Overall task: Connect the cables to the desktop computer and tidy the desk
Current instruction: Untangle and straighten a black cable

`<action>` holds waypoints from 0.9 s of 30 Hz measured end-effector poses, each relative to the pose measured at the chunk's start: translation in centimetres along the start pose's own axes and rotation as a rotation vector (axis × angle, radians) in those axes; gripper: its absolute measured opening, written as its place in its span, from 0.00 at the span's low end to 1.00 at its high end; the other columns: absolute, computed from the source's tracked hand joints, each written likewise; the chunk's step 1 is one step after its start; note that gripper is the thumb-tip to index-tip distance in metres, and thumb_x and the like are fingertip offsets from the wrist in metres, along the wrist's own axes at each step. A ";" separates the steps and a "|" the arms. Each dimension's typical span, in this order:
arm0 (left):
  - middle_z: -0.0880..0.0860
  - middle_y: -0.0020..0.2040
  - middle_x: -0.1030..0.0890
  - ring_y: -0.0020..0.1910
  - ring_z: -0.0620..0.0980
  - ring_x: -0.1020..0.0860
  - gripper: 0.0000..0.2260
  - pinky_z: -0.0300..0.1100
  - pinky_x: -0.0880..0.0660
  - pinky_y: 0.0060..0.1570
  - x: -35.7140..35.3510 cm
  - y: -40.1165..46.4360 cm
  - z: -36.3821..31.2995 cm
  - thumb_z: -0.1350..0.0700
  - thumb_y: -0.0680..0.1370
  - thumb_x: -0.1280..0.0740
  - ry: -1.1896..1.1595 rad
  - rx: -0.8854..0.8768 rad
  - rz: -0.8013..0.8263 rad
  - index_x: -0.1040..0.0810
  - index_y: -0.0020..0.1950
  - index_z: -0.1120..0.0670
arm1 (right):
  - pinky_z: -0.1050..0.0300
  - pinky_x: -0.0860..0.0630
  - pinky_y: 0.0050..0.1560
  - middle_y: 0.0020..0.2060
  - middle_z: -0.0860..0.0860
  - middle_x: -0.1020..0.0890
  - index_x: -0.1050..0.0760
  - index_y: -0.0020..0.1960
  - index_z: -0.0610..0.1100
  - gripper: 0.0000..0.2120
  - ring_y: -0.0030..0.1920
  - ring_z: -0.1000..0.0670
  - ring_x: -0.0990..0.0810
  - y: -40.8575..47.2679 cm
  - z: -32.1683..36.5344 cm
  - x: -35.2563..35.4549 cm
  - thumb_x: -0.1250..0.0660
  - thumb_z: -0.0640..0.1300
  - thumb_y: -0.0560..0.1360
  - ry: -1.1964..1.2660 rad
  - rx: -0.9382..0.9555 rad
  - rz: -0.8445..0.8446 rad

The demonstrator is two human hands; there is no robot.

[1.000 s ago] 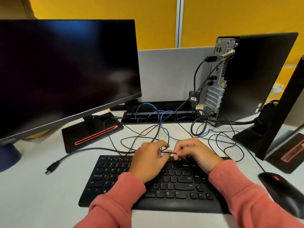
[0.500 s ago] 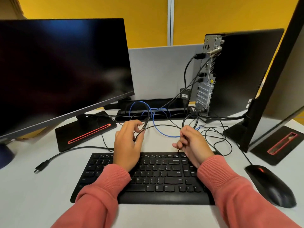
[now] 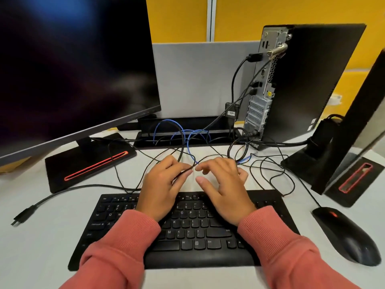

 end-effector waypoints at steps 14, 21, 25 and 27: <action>0.41 0.38 0.24 0.41 0.43 0.28 0.09 0.39 0.34 0.45 3.9 -0.3 -0.7 0.50 0.81 0.34 -0.100 0.136 -0.012 0.24 0.41 0.48 | 0.47 0.26 0.48 0.37 0.55 0.21 0.23 0.43 0.48 0.08 0.41 0.52 0.21 3.3 0.8 4.9 0.34 0.43 0.80 0.216 0.065 -0.438; 0.52 0.32 0.28 0.36 0.50 0.29 0.15 0.44 0.30 0.42 9.3 1.1 -1.0 0.52 0.85 0.39 -0.308 0.302 -0.121 0.23 0.41 0.55 | 0.49 0.21 0.47 0.32 0.54 0.17 0.17 0.39 0.48 0.08 0.40 0.49 0.17 4.9 -1.1 6.9 0.31 0.45 0.76 0.314 -0.361 -0.396; 0.44 0.28 0.27 0.32 0.48 0.27 0.16 0.39 0.25 0.37 9.6 3.7 -3.8 0.53 0.86 0.42 -0.300 0.270 -0.061 0.23 0.44 0.58 | 0.48 0.28 0.64 0.59 0.50 0.20 0.22 0.66 0.50 0.17 0.63 0.45 0.24 5.1 0.5 5.9 0.34 0.42 0.78 0.026 -0.342 -0.164; 0.44 0.27 0.28 0.30 0.48 0.27 0.16 0.34 0.29 0.34 9.6 5.1 -5.1 0.54 0.86 0.42 -0.230 0.195 -0.008 0.24 0.43 0.59 | 0.41 0.37 0.72 0.73 0.50 0.35 0.38 0.77 0.55 0.34 0.72 0.46 0.36 4.8 3.3 6.6 0.34 0.38 0.75 -0.060 -0.266 -0.187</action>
Point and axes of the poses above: each hand's wrist, its own y-axis towards the middle knuckle, its own x-axis out of the back of the hand, z = x × y, the point moved 2 cm from there along y, towards the middle knuckle
